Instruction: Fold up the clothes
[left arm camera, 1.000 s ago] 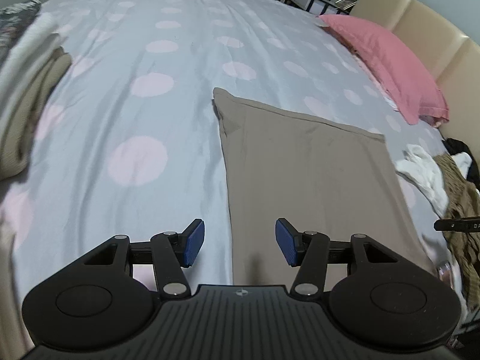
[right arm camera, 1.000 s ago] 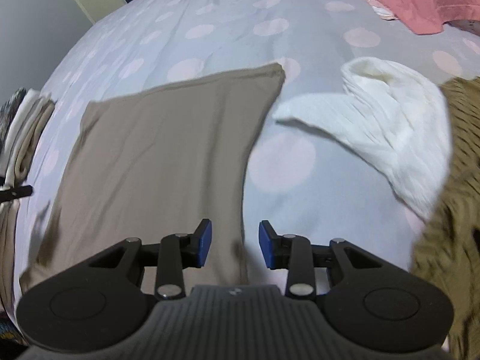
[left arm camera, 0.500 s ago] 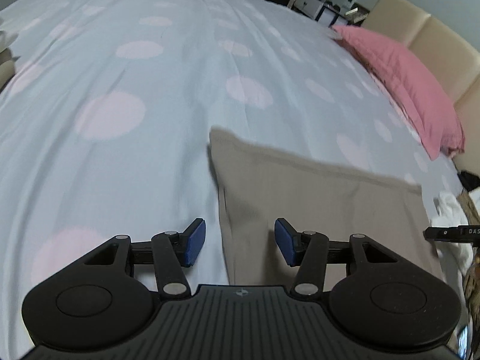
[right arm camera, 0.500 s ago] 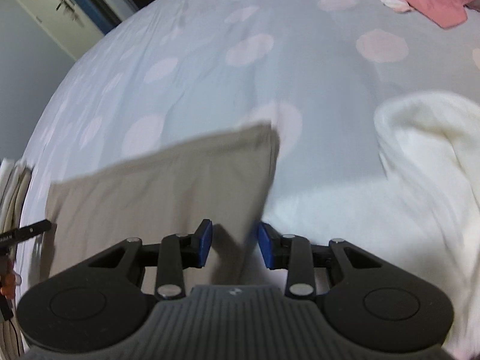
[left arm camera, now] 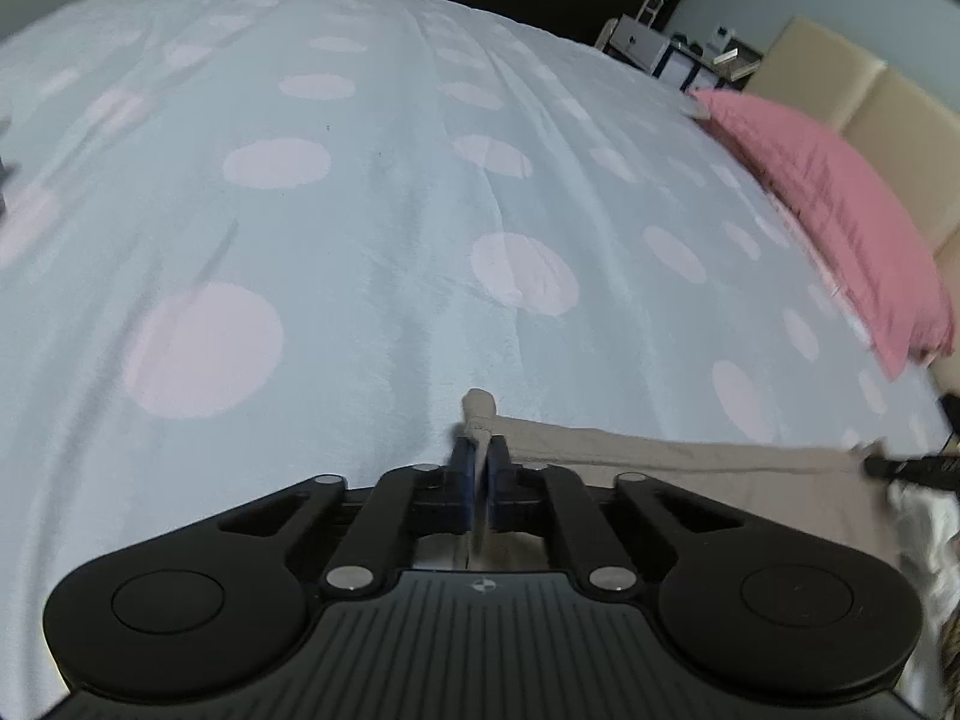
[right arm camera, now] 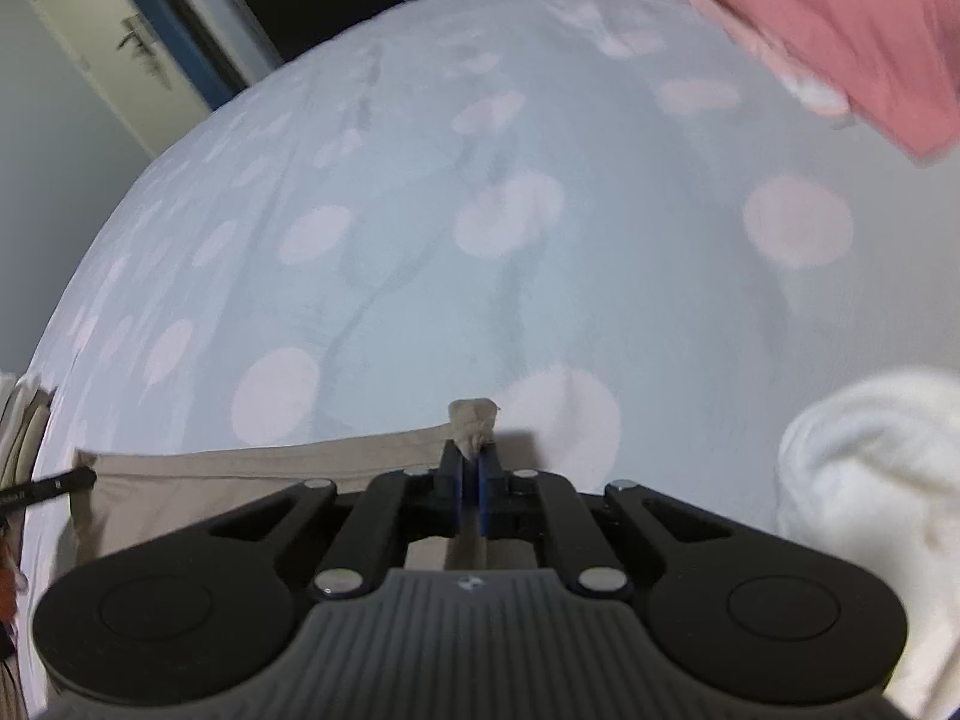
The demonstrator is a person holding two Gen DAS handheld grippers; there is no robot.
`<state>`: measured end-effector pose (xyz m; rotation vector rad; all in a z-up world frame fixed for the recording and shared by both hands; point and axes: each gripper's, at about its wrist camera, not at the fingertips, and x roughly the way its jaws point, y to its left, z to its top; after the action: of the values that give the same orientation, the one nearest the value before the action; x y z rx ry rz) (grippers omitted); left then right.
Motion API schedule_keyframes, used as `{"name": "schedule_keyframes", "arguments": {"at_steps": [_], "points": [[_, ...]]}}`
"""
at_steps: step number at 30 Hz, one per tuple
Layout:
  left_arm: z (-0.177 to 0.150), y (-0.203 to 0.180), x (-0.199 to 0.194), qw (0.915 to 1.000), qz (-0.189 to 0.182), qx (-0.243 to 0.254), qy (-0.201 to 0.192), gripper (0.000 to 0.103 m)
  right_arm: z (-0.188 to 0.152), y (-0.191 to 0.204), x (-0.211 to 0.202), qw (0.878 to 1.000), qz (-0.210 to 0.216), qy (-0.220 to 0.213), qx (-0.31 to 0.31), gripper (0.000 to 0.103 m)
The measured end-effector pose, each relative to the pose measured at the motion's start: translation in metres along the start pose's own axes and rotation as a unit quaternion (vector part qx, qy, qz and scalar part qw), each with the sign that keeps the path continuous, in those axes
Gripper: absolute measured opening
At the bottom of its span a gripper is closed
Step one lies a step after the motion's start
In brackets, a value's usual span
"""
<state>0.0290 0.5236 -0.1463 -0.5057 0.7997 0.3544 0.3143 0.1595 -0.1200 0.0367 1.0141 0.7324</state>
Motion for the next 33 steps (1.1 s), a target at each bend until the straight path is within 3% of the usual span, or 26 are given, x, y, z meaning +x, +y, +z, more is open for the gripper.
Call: {"name": "schedule_keyframes", "arguments": {"at_steps": [8, 18, 25, 33], "points": [[0.008, -0.019, -0.091, 0.9972, -0.012, 0.058, -0.045, 0.002, 0.003, 0.026, -0.102, 0.996, 0.031, -0.037, -0.074, 0.005], [-0.035, -0.043, -0.238, 0.9879, -0.053, 0.120, -0.083, 0.002, -0.071, 0.042, -0.247, 0.987, 0.086, -0.057, -0.119, 0.005], [-0.101, -0.049, -0.305, 0.9845, -0.071, 0.153, -0.049, 0.002, -0.157, 0.040, -0.297, 0.987, 0.099, -0.015, -0.128, 0.005], [-0.181, -0.044, -0.325, 0.9796, -0.062, 0.187, 0.039, 0.002, -0.239, 0.045, -0.296, 0.981, 0.063, 0.073, -0.169, 0.005]]}}
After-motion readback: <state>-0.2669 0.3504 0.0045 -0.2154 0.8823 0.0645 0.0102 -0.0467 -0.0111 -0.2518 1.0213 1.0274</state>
